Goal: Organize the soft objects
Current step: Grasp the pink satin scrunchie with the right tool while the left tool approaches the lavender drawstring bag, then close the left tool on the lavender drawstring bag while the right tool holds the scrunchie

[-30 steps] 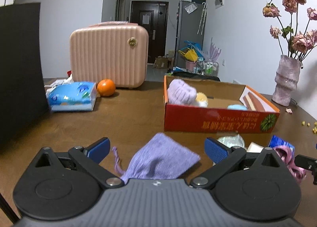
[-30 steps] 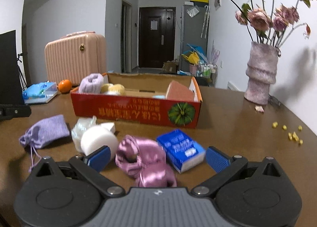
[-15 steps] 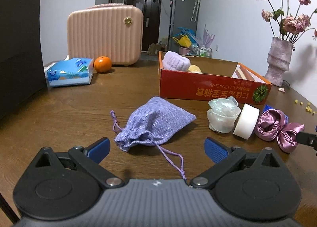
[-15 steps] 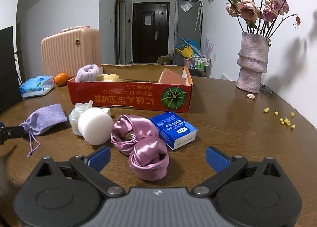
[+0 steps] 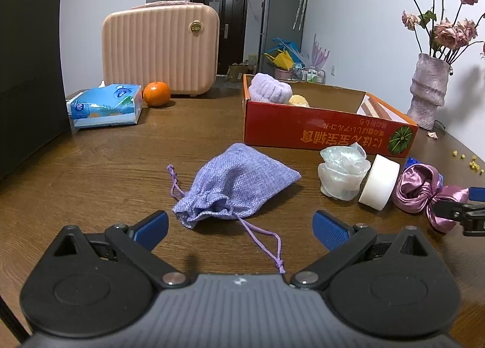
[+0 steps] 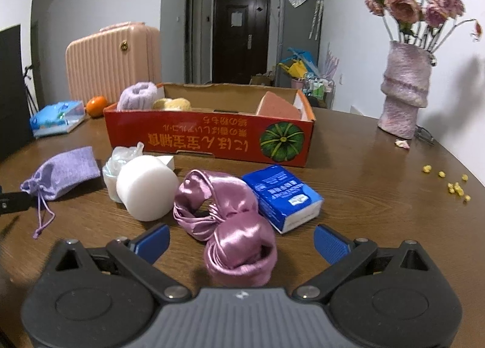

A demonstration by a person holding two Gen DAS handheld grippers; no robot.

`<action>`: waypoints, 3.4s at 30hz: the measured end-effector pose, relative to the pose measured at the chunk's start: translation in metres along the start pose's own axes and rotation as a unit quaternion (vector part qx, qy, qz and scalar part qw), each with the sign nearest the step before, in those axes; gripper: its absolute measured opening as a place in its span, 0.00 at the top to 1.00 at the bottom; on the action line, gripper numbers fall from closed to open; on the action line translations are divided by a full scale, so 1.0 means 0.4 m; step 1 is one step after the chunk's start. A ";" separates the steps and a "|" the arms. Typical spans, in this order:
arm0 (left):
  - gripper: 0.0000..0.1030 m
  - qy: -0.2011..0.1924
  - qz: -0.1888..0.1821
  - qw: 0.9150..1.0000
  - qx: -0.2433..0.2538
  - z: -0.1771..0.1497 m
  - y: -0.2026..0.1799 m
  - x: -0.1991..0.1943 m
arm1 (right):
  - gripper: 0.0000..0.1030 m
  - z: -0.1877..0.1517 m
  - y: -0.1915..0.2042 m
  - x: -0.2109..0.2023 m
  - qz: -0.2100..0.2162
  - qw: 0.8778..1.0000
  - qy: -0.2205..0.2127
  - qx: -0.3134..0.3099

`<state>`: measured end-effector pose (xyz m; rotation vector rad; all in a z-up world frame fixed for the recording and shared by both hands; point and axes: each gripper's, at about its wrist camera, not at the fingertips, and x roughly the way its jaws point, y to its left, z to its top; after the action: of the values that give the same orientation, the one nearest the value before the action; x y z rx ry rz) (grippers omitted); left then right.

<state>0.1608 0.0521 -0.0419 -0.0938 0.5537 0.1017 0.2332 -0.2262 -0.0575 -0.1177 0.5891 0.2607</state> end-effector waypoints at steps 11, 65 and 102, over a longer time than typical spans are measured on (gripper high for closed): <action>0.00 0.005 0.006 1.000 0.001 -0.002 -0.001 0.008 | 0.18 0.007 0.017 0.082 0.014 0.999 0.027 -0.023; 0.00 0.011 0.023 0.998 0.052 0.075 -0.013 0.082 | 0.61 -0.008 -0.004 0.002 -0.002 0.997 -0.076 0.010; 0.00 0.085 0.023 0.996 0.035 0.092 -0.007 0.276 | 0.60 -0.007 -0.012 0.010 -0.017 0.997 -0.077 0.017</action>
<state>0.2736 0.0614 -0.0688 -0.0215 0.7280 0.1196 0.2361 -0.2304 -0.0619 -0.0734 0.4377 0.2248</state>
